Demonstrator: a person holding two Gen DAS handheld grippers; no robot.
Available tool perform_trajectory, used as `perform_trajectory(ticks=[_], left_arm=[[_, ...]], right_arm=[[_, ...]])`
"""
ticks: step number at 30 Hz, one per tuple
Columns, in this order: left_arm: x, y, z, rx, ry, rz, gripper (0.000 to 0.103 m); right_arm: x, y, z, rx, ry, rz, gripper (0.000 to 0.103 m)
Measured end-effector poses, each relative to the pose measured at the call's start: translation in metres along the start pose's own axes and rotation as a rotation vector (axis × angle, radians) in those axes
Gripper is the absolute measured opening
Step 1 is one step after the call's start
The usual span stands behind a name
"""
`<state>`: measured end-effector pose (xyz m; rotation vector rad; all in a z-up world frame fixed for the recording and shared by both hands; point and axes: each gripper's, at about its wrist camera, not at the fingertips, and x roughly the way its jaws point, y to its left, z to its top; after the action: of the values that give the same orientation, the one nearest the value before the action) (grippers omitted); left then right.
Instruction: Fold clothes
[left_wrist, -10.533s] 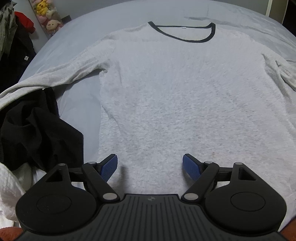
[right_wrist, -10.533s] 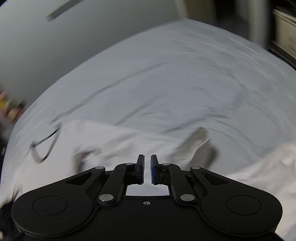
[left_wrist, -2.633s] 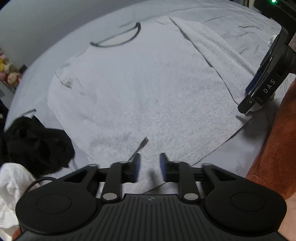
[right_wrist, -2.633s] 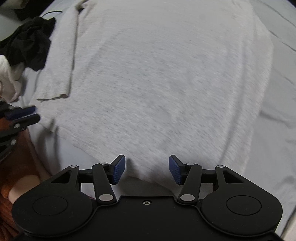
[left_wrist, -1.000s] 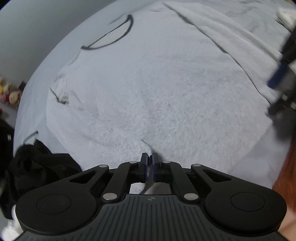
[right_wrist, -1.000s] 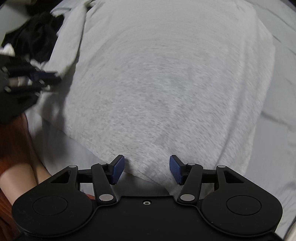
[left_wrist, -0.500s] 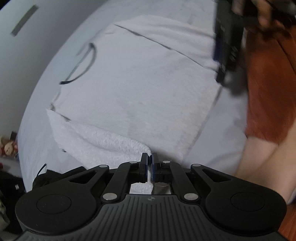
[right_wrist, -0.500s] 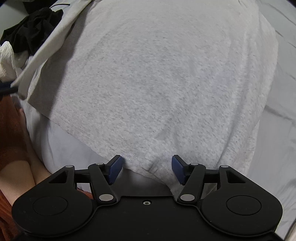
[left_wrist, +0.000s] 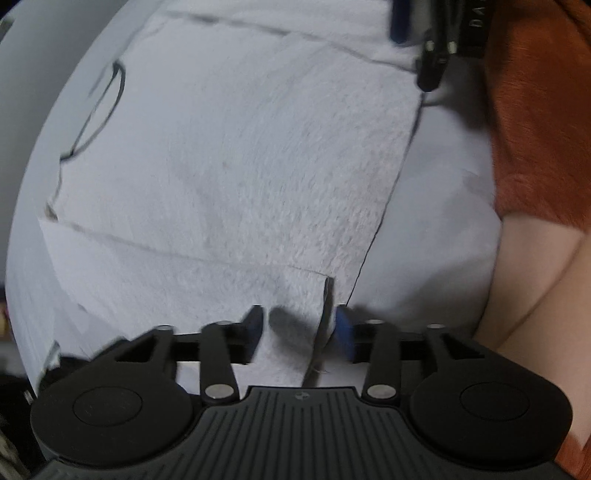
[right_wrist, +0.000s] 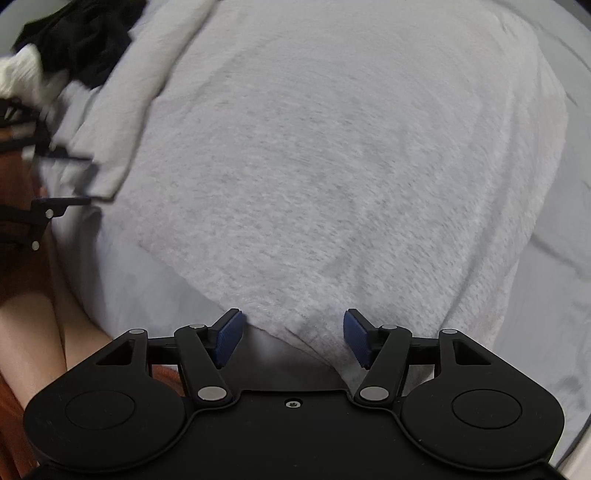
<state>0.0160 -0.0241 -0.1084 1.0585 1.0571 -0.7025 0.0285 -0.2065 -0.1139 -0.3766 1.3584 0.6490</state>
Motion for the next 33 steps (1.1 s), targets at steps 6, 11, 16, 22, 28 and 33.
perform_trajectory(ticks=[6, 11, 16, 22, 28, 33], left_arm=[[-0.001, 0.001, -0.013, 0.114, -0.037, -0.024, 0.057], [0.013, -0.002, -0.013, 0.151, -0.022, -0.02, 0.057], [0.024, -0.008, -0.013, 0.173, 0.002, -0.055, 0.057], [0.033, -0.002, -0.013, 0.137, 0.018, -0.035, 0.057], [0.035, 0.007, -0.016, 0.096, 0.021, -0.033, 0.057], [0.035, 0.015, -0.02, 0.054, 0.02, -0.044, 0.05]], right_arm=[[-0.004, 0.026, 0.002, -0.238, 0.043, -0.114, 0.06], [0.01, 0.035, 0.001, -0.354, 0.121, -0.141, 0.06], [0.022, 0.032, 0.001, -0.343, 0.132, -0.168, 0.061], [0.027, 0.032, -0.001, -0.383, 0.112, -0.207, 0.061], [0.026, 0.032, -0.004, -0.435, 0.073, -0.274, 0.06], [0.028, 0.031, -0.007, -0.452, 0.065, -0.275, 0.058]])
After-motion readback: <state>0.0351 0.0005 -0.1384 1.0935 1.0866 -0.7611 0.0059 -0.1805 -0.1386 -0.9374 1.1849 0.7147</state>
